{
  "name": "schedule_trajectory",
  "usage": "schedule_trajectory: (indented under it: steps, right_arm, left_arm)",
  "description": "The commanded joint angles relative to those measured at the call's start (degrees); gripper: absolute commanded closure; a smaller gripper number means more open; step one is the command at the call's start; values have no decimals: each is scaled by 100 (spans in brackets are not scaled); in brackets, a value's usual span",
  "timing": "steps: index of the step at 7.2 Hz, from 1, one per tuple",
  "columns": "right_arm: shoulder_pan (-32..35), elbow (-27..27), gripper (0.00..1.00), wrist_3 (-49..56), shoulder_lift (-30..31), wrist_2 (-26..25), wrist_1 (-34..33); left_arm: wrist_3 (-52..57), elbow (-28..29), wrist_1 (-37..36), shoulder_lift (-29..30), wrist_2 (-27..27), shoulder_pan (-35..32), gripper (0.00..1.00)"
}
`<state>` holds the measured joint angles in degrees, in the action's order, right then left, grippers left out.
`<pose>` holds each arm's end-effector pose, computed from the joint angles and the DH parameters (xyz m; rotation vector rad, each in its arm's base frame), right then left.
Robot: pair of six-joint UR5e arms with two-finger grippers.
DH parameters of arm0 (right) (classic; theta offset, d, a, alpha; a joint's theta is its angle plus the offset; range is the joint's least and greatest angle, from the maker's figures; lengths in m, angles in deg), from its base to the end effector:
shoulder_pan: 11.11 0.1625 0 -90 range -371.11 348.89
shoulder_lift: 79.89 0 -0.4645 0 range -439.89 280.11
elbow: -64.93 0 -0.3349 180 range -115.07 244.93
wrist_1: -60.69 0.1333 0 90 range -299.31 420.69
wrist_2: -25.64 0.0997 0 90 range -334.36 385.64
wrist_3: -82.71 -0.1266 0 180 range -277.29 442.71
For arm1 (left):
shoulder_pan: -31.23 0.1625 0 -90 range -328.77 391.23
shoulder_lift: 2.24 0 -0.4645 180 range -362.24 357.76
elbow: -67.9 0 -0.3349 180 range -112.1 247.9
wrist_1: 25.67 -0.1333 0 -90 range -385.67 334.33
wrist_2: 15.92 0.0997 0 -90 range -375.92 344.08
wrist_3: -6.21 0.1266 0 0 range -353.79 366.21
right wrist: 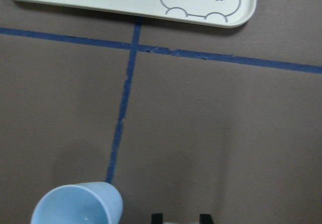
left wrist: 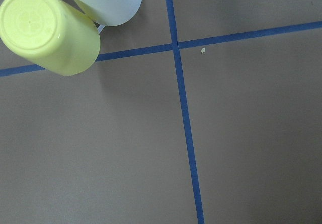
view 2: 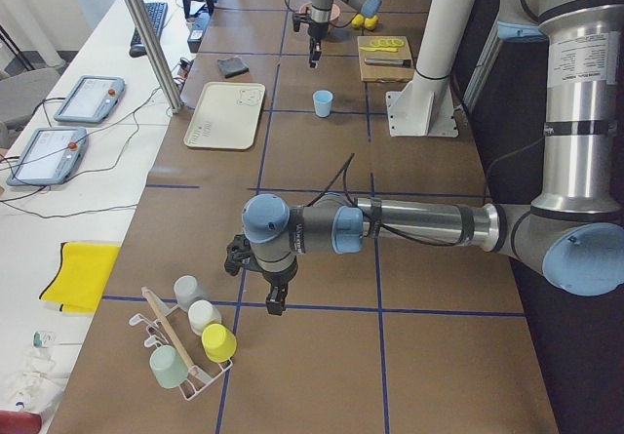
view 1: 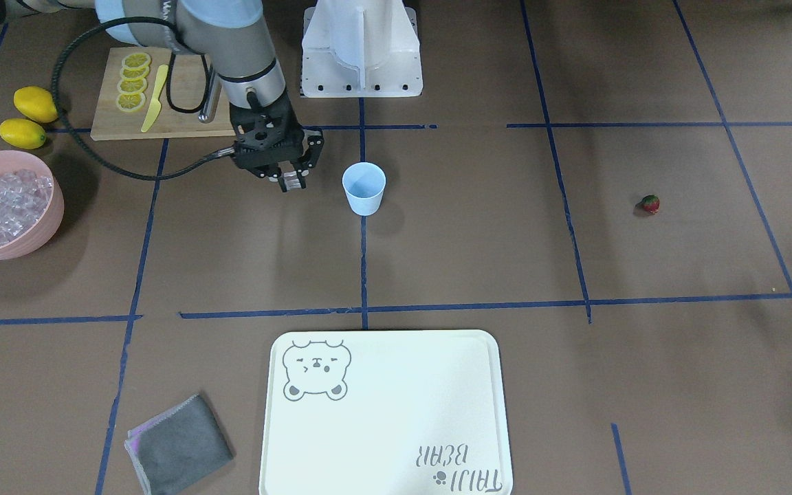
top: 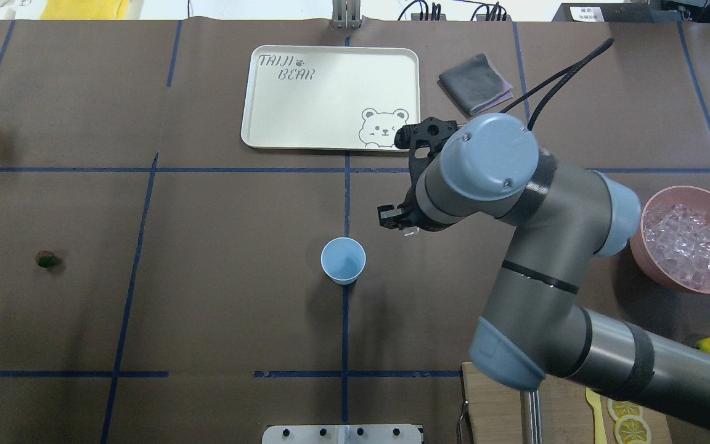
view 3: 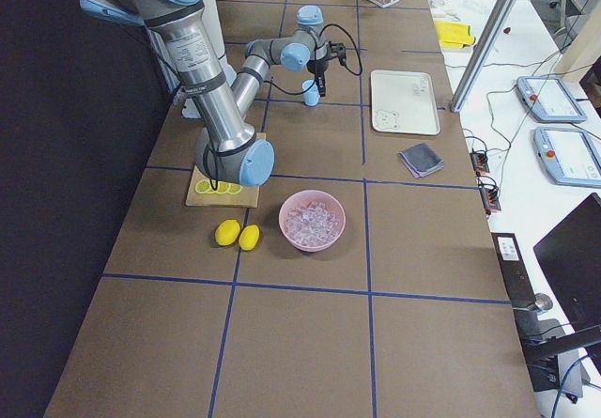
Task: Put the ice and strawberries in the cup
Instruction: 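Carry the ice cube with the right gripper over the blue cup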
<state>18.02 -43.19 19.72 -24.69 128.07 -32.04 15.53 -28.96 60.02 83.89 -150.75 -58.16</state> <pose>-0.4950 -0.3973 0.2793 0.2315 -0.8651 -0.0605 -0.0398 -0.4011 0.7005 0.0377 0.7826 0.1554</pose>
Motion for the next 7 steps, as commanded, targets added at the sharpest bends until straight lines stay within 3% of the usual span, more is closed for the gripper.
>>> schedule_trajectory:
  steps: [1, 2, 4, 5, 6, 7]
  right_arm:
    - [-547, 657, 94, -642, -787, -485, -26]
    - [-653, 1009, 94, -723, -1061, -714, -26]
    - [-663, 1180, 94, -715, -1090, -734, -17]
    - [-672, 1171, 83, -715, -1055, -734, -25]
    - [-680, 1171, 52, -706, -1011, -725, -26]
    - [-680, 1110, 13, -706, -976, -725, -26]
  left_arm:
    - [0, 0, 0, 0, 0, 0, 0]
    - [0, 0, 0, 0, 0, 0, 0]
    - [0, -9, 0, 0, 0, 0, 0]
    - [0, -9, 8, 0, 0, 0, 0]
    - [0, -9, 9, 0, 0, 0, 0]
    - [0, -9, 0, 0, 0, 0, 0]
